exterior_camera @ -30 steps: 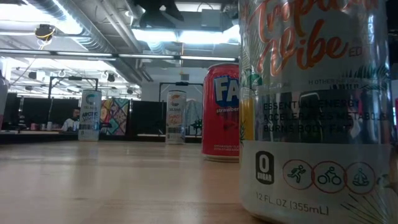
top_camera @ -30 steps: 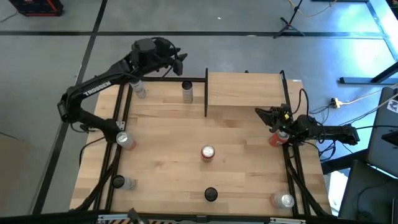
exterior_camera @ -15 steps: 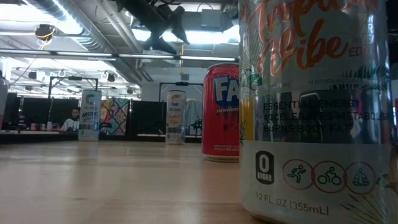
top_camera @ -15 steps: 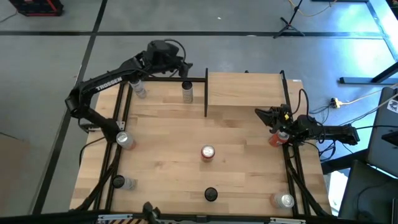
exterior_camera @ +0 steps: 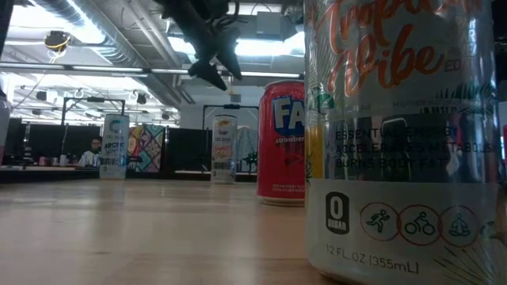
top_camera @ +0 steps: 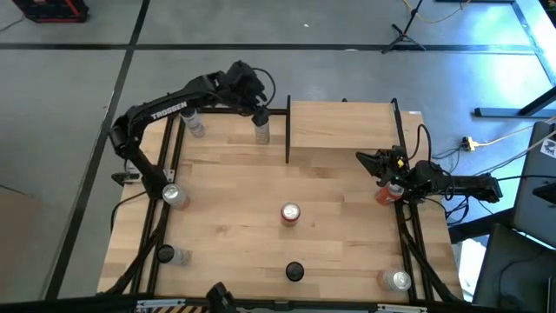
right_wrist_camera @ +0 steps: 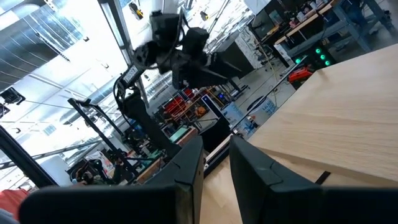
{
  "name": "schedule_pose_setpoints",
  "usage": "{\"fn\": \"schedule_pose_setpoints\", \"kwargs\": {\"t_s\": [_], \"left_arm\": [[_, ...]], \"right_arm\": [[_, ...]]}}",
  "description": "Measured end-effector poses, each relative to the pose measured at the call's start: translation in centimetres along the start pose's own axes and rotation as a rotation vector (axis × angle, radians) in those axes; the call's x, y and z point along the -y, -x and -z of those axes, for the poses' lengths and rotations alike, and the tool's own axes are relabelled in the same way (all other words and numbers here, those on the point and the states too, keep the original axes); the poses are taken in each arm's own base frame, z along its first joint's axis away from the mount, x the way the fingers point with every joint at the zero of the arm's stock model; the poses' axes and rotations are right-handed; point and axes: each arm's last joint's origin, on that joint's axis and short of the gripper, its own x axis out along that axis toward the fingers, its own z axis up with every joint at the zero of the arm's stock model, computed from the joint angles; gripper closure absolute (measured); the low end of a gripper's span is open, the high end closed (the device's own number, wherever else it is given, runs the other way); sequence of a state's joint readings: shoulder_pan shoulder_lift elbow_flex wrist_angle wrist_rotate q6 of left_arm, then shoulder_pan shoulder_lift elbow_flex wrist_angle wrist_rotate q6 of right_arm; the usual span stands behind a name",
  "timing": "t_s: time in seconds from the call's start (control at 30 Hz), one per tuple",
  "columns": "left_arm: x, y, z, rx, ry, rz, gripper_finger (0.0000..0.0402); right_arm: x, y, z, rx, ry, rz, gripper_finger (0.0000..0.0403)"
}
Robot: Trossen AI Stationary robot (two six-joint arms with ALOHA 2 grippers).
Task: Place canned beverage on shelf
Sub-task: Put the top white yellow soda can on the shelf
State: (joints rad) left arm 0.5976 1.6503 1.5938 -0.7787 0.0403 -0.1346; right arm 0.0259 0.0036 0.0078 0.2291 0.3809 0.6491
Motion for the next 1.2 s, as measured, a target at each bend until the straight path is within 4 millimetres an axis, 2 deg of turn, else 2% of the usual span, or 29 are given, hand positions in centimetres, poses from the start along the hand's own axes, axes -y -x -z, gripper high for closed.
{"fn": "schedule_pose_setpoints", "kwargs": {"t_s": [0.1,0.23,0.37,0.6,0.97,1.2], "left_arm": [[-0.2,0.0,-1.4,-0.029,-0.053,-0.031,0.0081],[-0.8,-1.1,-2.4,-0.057,-0.078,-0.044,0.0081],[-1.0,-2.8,-2.1,-0.106,-0.112,-0.047,0.0081],[-1.1,-4.5,-1.3,-0.193,-0.184,-0.052,0.0081],[-1.3,-6.5,-0.3,-0.307,-0.233,-0.051,0.0081],[-0.9,-6.7,-0.2,-0.311,-0.250,-0.021,0.0081]], "right_arm": [[0.0,0.0,0.0,0.000,0.000,0.001,0.0333],[0.1,0.0,0.1,-0.008,0.004,0.006,0.0333],[0.1,0.0,0.2,-0.016,0.008,0.012,0.0333],[0.1,0.0,0.2,-0.017,0.008,0.013,0.0333],[0.1,0.0,0.2,-0.017,0.009,0.013,0.0333],[0.2,0.0,0.2,-0.021,0.011,0.017,0.0333]]}}
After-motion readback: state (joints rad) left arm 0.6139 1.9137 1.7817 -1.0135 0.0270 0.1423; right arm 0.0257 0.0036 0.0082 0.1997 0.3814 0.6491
